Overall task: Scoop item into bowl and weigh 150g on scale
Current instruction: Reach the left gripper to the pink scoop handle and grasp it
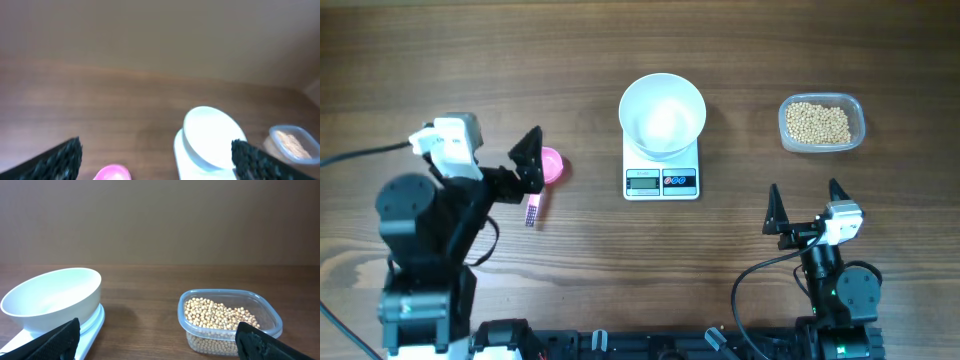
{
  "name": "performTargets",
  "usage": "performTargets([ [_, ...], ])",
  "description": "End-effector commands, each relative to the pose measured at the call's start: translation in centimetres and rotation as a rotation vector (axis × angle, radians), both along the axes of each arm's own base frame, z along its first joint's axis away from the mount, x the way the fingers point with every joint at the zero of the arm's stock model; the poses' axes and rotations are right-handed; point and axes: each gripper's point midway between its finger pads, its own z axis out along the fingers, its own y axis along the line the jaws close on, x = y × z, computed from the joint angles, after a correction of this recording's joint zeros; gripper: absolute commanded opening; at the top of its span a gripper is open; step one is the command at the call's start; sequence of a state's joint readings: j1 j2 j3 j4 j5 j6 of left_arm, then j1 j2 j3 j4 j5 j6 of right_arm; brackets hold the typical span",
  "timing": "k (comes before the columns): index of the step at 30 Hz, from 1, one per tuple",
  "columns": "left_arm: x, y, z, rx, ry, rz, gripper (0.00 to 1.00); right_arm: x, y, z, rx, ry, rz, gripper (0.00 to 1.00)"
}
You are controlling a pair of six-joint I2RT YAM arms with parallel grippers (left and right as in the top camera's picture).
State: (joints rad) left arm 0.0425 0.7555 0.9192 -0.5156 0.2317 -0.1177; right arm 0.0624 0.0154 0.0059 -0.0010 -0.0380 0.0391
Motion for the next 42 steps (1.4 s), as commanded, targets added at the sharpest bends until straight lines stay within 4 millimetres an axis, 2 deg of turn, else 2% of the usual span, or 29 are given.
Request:
performTargets([
  [1,0.2,3.9,0.8,0.053,0.188,0.219,1.00,-0.1,0.4,0.2,-0.009,-0.012,0.020,1.00],
  [4,0.1,5.3,-0.7,-0.002,0.414,0.344,1.00,-0.1,0.4,0.2,-0.010,-0.013,0.020,1.00],
  [6,0.7,4.4,-2.5,-0.029,0.577,0.311,1.00,-0.1,0.4,0.2,-0.009,-0.013,0.020,1.00],
  [9,1.9,3.0,-5.1,-0.070,0.691,0.247,1.00,-0.1,0.4,0.2,-0.010,-0.013,0.020,1.00],
  [11,2.1,2.3,-7.7,-0.090,0.812,0.218,1.00,-0.1,0.4,0.2,-0.010,-0.013,0.020,1.00],
  [14,1.0,2.7,-11.8,-0.065,1.015,0.242,1.00,-0.1,0.4,0.2,-0.009,-0.013,0.020,1.00],
  [17,-0.7,3.3,-14.3,-0.060,1.185,0.257,1.00,-0.1,0.4,0.2,-0.009,-0.013,0.020,1.00],
  [19,-1.3,3.9,-15.4,-0.052,1.252,0.237,1.00,-0.1,0.4,0.2,-0.009,-0.013,0.020,1.00],
  [21,-1.2,4.2,-16.2,-0.082,1.270,0.211,1.00,-0.1,0.4,0.2,-0.010,-0.013,0.020,1.00],
  [25,-1.0,3.2,-18.1,-0.255,1.249,0.089,1.00,-0.1,0.4,0.2,-0.009,-0.013,0.020,1.00],
  [31,-1.3,3.1,-21.0,-0.385,1.186,-0.026,1.00,-0.1,0.4,0.2,-0.009,-0.013,0.020,1.00],
  [38,-1.7,3.9,-25.8,-0.407,1.144,0.002,1.00,-0.1,0.4,0.2,-0.009,-0.013,0.020,1.00],
  [42,-0.8,3.0,-26.6,-0.459,1.109,-0.062,1.00,-0.1,0.4,0.2,-0.009,-0.013,0.020,1.00],
])
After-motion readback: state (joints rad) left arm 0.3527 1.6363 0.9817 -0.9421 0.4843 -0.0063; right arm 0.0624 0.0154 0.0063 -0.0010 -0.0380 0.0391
